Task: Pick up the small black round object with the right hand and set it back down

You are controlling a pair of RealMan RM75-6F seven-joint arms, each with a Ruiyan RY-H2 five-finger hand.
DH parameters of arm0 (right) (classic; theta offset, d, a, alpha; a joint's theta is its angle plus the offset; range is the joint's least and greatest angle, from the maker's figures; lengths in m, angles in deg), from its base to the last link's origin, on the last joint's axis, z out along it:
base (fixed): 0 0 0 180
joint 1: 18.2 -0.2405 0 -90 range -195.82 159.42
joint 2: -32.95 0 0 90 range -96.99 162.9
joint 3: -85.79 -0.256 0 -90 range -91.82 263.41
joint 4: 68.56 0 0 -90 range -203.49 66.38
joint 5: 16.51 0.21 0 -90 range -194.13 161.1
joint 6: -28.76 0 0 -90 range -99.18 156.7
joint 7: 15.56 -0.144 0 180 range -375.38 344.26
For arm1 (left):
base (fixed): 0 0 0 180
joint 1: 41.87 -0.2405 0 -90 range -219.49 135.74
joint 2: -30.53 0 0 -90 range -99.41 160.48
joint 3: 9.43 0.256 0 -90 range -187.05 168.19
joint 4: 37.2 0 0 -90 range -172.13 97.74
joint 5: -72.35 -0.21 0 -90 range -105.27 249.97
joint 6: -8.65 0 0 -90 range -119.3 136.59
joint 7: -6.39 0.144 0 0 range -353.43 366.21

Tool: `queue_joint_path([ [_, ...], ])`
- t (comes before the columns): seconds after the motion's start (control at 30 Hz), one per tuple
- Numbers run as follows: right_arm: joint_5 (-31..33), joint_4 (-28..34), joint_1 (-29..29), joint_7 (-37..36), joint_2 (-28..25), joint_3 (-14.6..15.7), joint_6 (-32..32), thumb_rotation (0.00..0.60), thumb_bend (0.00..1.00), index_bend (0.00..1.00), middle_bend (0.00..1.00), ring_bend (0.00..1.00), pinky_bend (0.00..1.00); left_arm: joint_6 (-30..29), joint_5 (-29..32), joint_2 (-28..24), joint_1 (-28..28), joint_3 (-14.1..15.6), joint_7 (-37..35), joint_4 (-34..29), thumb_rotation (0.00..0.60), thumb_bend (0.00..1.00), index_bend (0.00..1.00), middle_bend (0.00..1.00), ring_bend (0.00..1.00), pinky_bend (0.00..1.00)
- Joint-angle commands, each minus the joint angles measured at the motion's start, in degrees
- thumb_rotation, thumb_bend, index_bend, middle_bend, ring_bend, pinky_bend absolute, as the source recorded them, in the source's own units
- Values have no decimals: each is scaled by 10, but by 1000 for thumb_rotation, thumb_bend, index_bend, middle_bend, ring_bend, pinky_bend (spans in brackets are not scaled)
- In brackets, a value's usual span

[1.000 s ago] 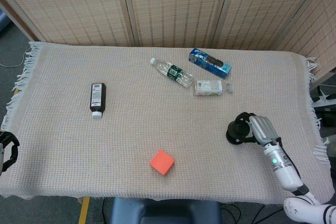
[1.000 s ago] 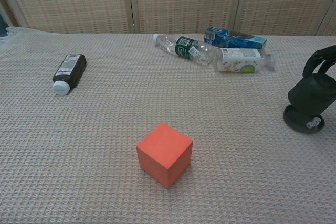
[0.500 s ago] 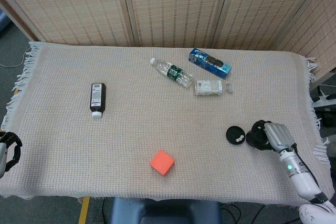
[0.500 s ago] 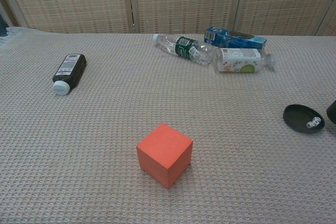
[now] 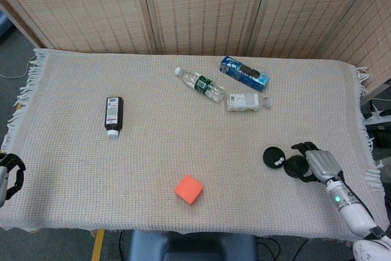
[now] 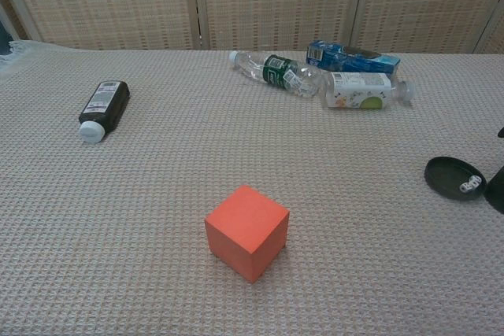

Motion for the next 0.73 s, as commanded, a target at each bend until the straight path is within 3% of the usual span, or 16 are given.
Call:
queue_joint_path([
  [0.03,-5,9,2,-9,-8,-1,1,600,251,107,64,9,237,0,0,0,0,0,1,0,600,558,584,403,302,444],
  [0.13,-33,17,17,-33,-12,-10,44,600,205,21,4,0,165,0,-1,0,0,0,1,0,600,558,583,403,302,444],
  [0.23,-116,-19,65,-48,31,-32,212,600,194,0,0,0,105,-2,0,0,0,0,1,0,600,558,583,403,302,444],
  [0.33,-165,-87,108,-15,93,-51,365,600,194,23,0,0,17,-3,1,0,-1,0,2,0,600,558,585,403,302,444],
  [0.4,-159,-110,129,22,116,-57,409,600,194,77,0,0,0,-3,1,-1,-2,1,4,-1,600,558,583,403,302,444],
  [0.57,-127,-97,155,84,115,-47,404,600,193,93,0,0,0,-11,-6,0,-5,3,11,-6,600,558,583,403,302,444],
  [0.73,-138,-56,158,78,83,-30,373,600,192,59,0,0,0,-11,-17,4,-3,8,25,-6,600,558,584,403,302,444],
])
